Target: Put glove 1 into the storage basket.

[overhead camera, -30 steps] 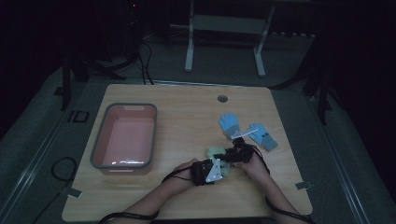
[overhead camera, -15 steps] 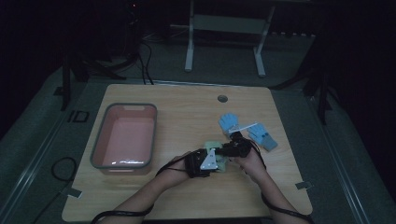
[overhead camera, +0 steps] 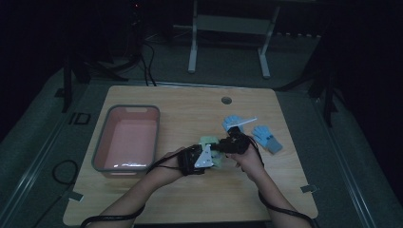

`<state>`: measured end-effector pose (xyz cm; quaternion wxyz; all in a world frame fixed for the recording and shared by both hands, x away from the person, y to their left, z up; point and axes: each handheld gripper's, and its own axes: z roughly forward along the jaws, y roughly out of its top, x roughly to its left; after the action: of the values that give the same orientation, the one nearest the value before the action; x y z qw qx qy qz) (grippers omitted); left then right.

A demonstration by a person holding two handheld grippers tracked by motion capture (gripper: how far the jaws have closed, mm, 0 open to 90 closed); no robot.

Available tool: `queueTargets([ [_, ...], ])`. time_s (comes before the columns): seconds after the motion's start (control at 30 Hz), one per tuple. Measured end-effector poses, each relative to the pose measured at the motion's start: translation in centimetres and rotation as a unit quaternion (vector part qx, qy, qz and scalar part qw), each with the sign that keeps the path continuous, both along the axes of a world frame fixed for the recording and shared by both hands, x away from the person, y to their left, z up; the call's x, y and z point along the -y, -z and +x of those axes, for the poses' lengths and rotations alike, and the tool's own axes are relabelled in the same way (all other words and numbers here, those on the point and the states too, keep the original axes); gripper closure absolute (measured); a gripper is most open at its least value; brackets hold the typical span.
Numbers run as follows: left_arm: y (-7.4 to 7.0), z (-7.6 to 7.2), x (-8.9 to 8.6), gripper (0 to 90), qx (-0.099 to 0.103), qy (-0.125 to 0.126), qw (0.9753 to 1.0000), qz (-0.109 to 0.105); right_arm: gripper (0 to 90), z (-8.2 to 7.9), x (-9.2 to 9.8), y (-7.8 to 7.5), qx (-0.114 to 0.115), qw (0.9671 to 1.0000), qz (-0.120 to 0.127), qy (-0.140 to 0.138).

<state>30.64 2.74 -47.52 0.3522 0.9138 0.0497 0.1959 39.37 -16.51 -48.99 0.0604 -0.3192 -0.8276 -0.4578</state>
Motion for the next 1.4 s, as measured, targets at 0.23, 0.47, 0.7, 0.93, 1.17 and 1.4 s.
queueTargets([
  [0.23, -1.7, -0.1, -1.7, 75.4, 0.005, -0.006, 0.9999, 0.01, 71.2, 0.0, -1.9, -1.7, 0.017, 0.9998, 0.0, -0.009],
  [0.47, -2.6, -0.2, -3.6, 75.4, 0.013, -0.016, 0.9995, 0.023, 71.2, 0.1, -4.4, -2.9, 0.036, 0.9991, -0.008, -0.021],
  [0.7, -3.2, -0.4, -5.6, 75.4, 0.019, -0.029, 0.999, 0.028, 71.2, 0.3, -6.7, -3.9, 0.045, 0.9983, -0.012, -0.035],
  [0.93, -3.9, -0.6, -8.2, 75.4, 0.022, -0.046, 0.9981, 0.034, 71.2, 0.7, -9.8, -4.5, 0.048, 0.9976, -0.009, -0.049],
  [1.17, -4.2, -0.9, -10.6, 75.4, 0.026, -0.06, 0.9968, 0.045, 71.2, 0.8, -12.6, -4.7, 0.049, 0.997, -0.005, -0.06],
  [1.4, -4.1, -1.3, -13.3, 75.4, 0.03, -0.08, 0.9953, 0.046, 71.2, 1.0, -15.7, -4.6, 0.05, 0.9964, 0.001, -0.069],
])
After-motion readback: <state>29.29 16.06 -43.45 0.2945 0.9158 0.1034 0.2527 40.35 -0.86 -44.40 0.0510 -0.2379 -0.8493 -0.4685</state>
